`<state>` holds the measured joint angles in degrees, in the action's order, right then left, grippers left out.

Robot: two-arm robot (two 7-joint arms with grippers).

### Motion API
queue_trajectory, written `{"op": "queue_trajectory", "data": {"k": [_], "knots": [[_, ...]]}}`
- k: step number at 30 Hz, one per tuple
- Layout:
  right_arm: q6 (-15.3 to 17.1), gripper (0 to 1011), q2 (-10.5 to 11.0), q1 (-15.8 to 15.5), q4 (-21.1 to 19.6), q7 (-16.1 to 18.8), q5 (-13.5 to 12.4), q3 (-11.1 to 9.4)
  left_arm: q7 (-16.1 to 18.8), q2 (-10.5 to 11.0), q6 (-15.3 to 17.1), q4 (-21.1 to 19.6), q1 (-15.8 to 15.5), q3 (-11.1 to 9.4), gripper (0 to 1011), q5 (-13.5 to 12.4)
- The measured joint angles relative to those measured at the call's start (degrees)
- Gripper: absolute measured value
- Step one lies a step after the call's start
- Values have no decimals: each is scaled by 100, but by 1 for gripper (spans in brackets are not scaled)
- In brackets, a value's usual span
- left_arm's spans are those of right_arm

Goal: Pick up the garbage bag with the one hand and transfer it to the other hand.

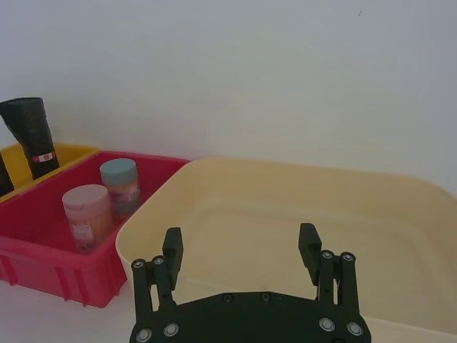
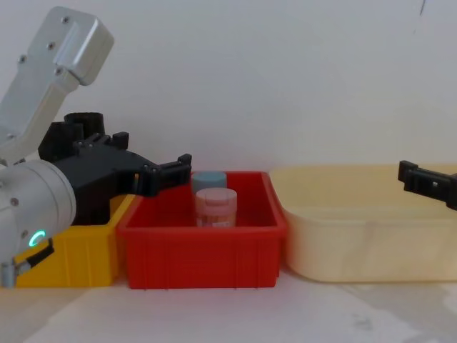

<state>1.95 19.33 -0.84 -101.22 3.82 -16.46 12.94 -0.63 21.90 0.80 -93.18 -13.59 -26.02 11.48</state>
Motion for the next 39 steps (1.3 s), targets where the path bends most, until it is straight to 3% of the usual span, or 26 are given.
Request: {"op": "queue_trajectory", "data": {"k": [39], "knots": [[0,1000,0,0,0,0,0,0,0,0,0,0,0,0,1001,0]]}}
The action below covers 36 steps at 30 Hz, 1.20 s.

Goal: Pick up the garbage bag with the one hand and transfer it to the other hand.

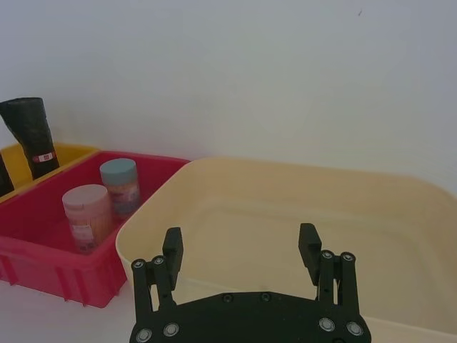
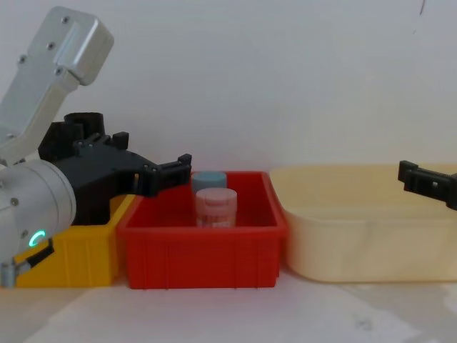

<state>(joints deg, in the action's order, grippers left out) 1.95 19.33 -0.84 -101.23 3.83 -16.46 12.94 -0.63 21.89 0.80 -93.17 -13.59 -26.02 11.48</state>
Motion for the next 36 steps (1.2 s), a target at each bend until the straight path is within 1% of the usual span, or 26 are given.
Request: {"op": "queue_trajectory", "data": {"k": [36], "knots": [[0,999,0,0,0,0,0,0,0,0,0,0,0,0,1001,0]]}}
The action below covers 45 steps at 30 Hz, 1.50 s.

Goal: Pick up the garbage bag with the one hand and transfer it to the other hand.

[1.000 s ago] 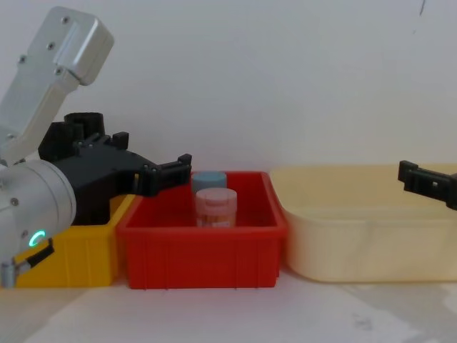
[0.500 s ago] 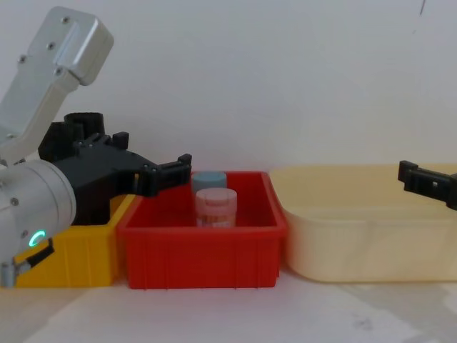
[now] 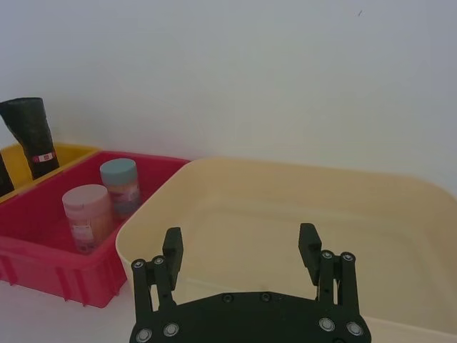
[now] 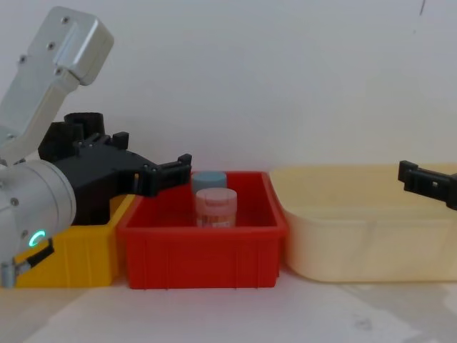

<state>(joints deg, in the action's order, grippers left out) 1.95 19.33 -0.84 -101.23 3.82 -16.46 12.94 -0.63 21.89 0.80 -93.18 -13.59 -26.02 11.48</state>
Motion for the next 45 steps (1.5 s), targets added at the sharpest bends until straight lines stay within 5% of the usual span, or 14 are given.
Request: {"op": "queue_trajectory", "data": {"k": [45], "knots": [[0,1000,0,0,0,0,0,0,0,0,0,0,0,0,1001,0]]}}
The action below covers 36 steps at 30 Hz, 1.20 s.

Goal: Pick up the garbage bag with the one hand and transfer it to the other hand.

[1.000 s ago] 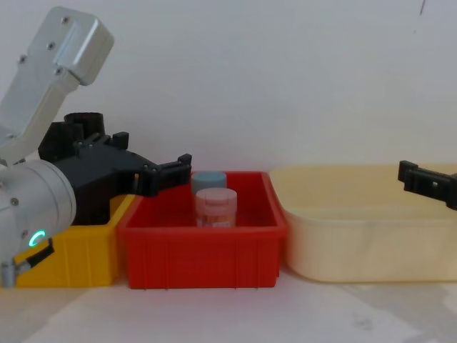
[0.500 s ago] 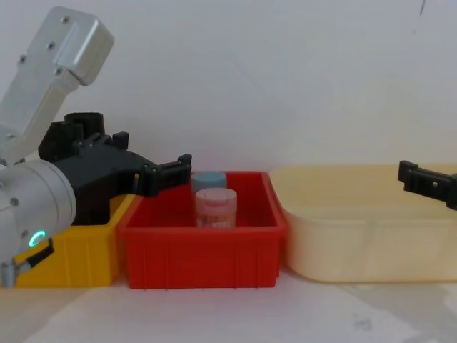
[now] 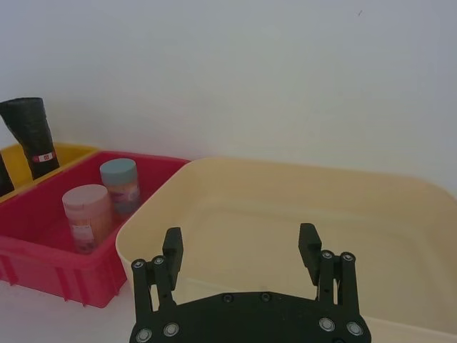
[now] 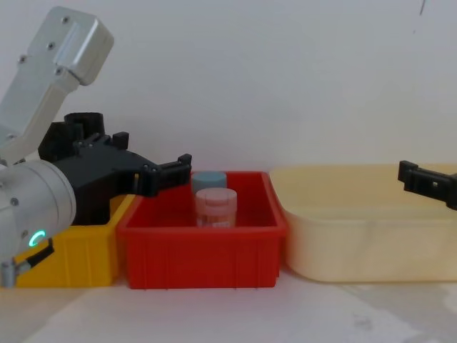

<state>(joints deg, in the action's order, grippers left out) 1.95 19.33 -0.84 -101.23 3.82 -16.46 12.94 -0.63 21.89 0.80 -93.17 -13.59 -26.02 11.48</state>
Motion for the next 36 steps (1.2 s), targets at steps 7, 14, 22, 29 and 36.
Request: {"op": "queue_trajectory", "data": {"k": [7,14,22,29,36], "knots": [[0,1000,0,0,0,0,0,0,0,0,0,0,0,0,1001,0],[0,1000,0,0,0,0,0,0,0,0,0,0,0,0,1001,0],[0,999,0,0,0,0,0,0,0,0,0,0,0,0,1001,0],[0,1000,0,0,0,0,0,0,0,0,0,0,0,0,1001,0],[0,999,0,0,0,0,0,0,0,0,0,0,0,0,1001,0]]}}
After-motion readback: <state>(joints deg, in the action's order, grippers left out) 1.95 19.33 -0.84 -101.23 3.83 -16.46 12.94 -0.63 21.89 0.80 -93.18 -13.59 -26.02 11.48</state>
